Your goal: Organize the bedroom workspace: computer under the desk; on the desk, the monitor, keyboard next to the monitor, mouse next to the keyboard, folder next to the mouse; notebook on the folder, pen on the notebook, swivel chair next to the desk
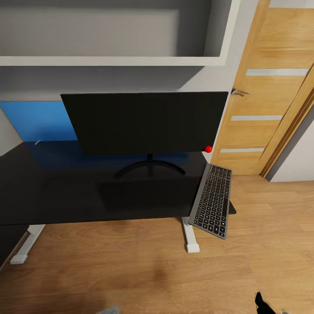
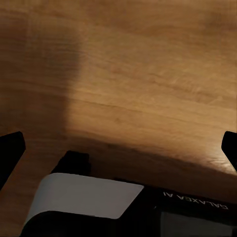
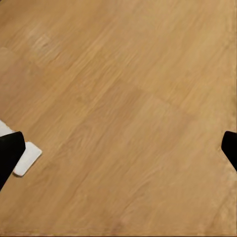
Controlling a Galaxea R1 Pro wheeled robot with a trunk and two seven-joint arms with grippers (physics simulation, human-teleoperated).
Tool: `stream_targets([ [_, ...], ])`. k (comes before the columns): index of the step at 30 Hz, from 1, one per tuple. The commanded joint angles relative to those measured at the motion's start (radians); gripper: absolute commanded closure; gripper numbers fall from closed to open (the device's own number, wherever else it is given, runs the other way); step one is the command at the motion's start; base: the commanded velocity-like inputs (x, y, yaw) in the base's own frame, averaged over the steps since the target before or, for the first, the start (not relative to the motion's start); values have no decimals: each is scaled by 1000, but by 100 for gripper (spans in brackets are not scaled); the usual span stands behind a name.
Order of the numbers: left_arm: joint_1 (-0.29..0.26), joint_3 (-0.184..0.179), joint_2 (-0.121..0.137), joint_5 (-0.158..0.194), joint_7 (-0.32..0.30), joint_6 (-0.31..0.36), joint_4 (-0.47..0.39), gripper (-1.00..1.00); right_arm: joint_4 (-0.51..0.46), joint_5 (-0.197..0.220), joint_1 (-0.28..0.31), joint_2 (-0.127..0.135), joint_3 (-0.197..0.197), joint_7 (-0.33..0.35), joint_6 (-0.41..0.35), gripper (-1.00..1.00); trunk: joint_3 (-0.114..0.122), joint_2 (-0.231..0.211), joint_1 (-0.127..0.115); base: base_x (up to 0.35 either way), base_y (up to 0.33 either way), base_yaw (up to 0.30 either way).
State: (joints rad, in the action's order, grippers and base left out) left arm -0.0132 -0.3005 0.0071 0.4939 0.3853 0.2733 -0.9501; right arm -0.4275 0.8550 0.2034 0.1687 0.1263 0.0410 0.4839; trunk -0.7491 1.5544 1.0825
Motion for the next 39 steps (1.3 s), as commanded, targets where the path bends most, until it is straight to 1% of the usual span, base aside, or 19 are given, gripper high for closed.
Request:
stream_targets([
  [1, -1, -3, 1, 7, 8, -16, 16, -100, 25, -3, 1, -2, -1, 4, 18, -100, -1, 0, 0, 0, 0, 0],
  [2, -1, -3, 1, 6, 6, -46, 45, -100, 68, -18, 1, -8, -1, 4, 48, -100, -1, 0, 0, 0, 0, 0],
  [5, -1, -3, 2, 5, 5, -109, 95, -100, 110, -35, 1, -24, -1, 5, 97, -100, -1, 0, 0, 0, 0, 0],
  [6, -1, -3, 2, 4, 5, -146, 119, -100, 119, -40, 1, -35, -1, 6, 114, -100, -1, 0, 0, 0, 0, 0],
  [7, -1, -4, 1, -18, 5, -226, 162, -100, 129, -46, 1, -59, -1, 8, 145, -100, -1, 0, 0, 0, 0, 0],
  [8, -1, -4, 1, -36, 5, -264, 183, -100, 134, -50, 1, -70, -2, 9, 160, -100, -1, 0, 0, 0, 0, 0],
  [11, -1, -5, -1, -69, 4, -311, 209, -100, 140, -54, 1, -84, -3, 10, 175, -100, -1, 0, 0, 0, 0, 0],
  [17, -1, -6, -4, -83, 7, -332, 221, -100, 141, -55, 1, -92, -4, 11, 184, -100, -1, 0, 0, 0, -9, 0],
  [18, -1, -7, -4, -84, 8, -333, 229, -100, 141, -69, 1, -97, -19, 14, 185, -100, -1, 0, 0, 41, -218, 0],
  [19, -1, -7, -4, -84, 8, -333, 233, -100, 141, -77, 1, -98, -25, 14, 185, -100, -1, 0, 0, 52, -239, 0],
  [20, -1, -7, -3, -85, 7, -334, 245, -100, 142, -99, 1, -99, -40, 13, 185, -100, -1, 0, 0, 70, -270, 0],
  [21, -1, -6, -3, -87, 5, -335, 271, -100, 144, -158, 1, -101, -66, 10, 185, -100, -1, 0, 0, 97, -313, 0],
  [24, -1, -8, -6, -87, 4, -335, 280, -100, 145, -177, 1, -101, -74, 10, 186, -100, -1, 0, 0, 102, -321, 0],
  [33, -1, -8, -6, -87, 3, -328, 282, -100, 146, -176, 1, -101, -74, 10, 185, -100, -1, 0, 0, 104, -324, 6],
  [39, -1, -8, -6, -86, 3, -328, 294, -100, 147, -175, 1, -101, -74, 9, 185, -100, -1, 0, 0, 100, -325, 168],
])
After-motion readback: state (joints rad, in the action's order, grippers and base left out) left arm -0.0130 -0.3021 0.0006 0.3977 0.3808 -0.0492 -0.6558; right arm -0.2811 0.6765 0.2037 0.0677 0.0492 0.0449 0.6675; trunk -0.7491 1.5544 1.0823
